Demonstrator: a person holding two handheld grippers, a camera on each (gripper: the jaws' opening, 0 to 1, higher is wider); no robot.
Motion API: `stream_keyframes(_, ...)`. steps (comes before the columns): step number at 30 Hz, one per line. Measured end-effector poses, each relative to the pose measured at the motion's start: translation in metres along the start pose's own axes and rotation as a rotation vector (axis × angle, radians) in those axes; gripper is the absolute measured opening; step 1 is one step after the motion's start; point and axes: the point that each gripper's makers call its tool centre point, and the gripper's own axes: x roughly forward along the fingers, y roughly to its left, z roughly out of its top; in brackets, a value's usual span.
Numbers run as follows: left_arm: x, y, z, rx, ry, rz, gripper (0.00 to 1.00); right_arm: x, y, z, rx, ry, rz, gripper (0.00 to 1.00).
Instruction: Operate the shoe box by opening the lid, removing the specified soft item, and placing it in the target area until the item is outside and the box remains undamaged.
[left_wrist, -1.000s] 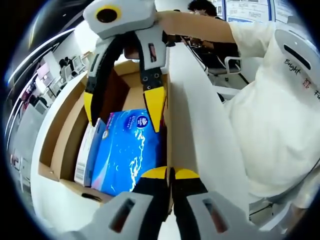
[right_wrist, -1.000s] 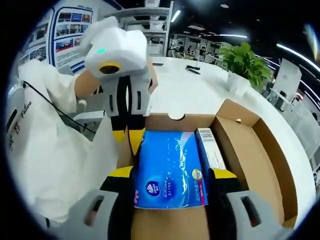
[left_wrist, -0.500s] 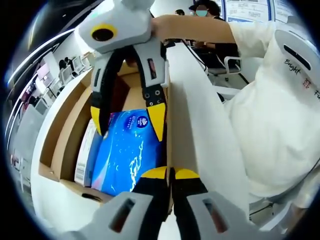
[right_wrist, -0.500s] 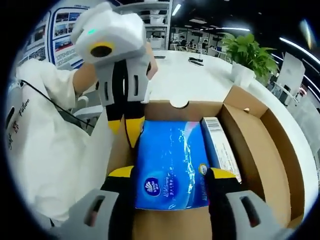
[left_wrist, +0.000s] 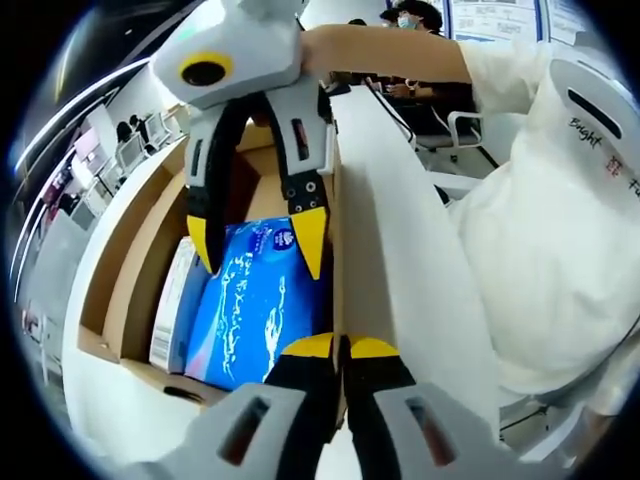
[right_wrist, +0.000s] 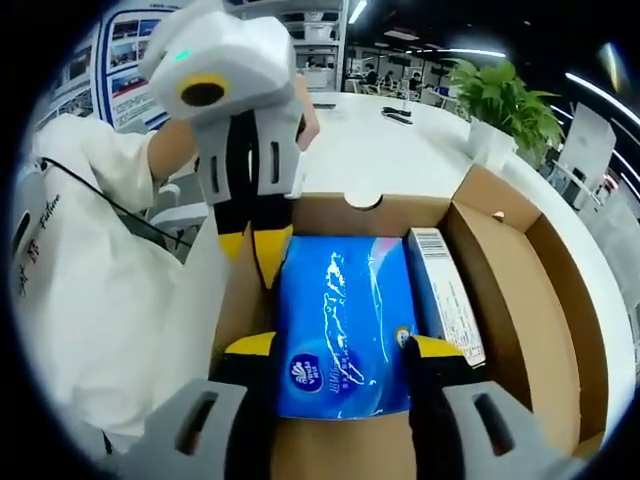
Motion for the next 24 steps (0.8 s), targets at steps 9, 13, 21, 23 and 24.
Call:
stream_keyframes(9,0.001,-0.001,0.000,-0.002,0.004,-0.001,0.01,-0.005,0.003,-0.006,-0.028,0.012,0.010,0.47)
stream_keyframes(13,0.001,-0.001,0.000,-0.003,0.004,-0.001,0.01,-0.007,0.004,-0.007,-0.026,0.025,0.012,0.47)
stream_keyframes(21,0.001,-0.001,0.000,-0.002,0.004,-0.001,0.01,-0.014,0.004,-0.015,-0.027,0.030,0.013,0.47)
stream_keyframes(23,0.001,-0.001,0.000,-0.001,0.004,-0.001,0.01,-0.016,0.004,-0.017,-0.032,0.030,0.014,0.47)
stream_keyframes(24,0.001,-0.001,0.000,0.001,0.003,0.000,0.01,-0.016,0.004,-0.017,-0.038,0.026,0.016,0.47)
